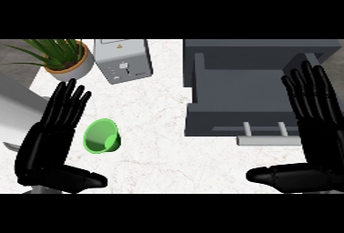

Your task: Pick up the cup, place it into the drawer and close the drawer

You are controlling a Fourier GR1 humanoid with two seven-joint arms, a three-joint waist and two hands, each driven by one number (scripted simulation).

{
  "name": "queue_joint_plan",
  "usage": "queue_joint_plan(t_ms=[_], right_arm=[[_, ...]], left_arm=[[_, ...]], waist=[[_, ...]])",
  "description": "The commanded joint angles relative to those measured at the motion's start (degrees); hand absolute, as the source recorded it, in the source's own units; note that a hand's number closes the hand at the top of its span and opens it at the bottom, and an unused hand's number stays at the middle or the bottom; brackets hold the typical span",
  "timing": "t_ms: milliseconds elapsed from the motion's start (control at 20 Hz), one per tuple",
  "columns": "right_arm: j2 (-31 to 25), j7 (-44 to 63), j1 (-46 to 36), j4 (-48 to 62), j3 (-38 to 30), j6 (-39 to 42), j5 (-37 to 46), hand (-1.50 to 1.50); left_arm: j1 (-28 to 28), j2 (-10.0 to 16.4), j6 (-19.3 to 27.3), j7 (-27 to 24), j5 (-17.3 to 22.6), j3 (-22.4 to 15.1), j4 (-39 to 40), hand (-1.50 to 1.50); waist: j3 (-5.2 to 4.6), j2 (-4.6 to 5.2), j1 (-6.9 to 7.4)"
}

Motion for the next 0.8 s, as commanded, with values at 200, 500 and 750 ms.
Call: queue_joint_plan(t_ms=[200, 500, 750], right_arm=[[-0.7, 0.9, 0.4, -1.3, -1.0, 0.7, -0.3, -1.50], [-0.3, -0.3, -1.9, 2.3, -1.6, 0.7, -0.7, -1.50], [-0.2, 0.9, -1.4, 0.4, -0.6, 1.2, -0.2, -1.50]], left_arm=[[0.8, 1.8, -2.5, -1.1, 1.0, 3.4, 6.5, -1.50], [3.8, 1.3, -3.3, -15.4, -5.8, 4.5, 17.8, -1.50], [1.5, 2.4, -4.3, -13.8, -5.1, 5.4, 20.2, -1.50]], waist=[[-0.02, -0.01, -0.03], [-0.04, 0.09, 0.02], [-0.02, 0.00, -0.02]])
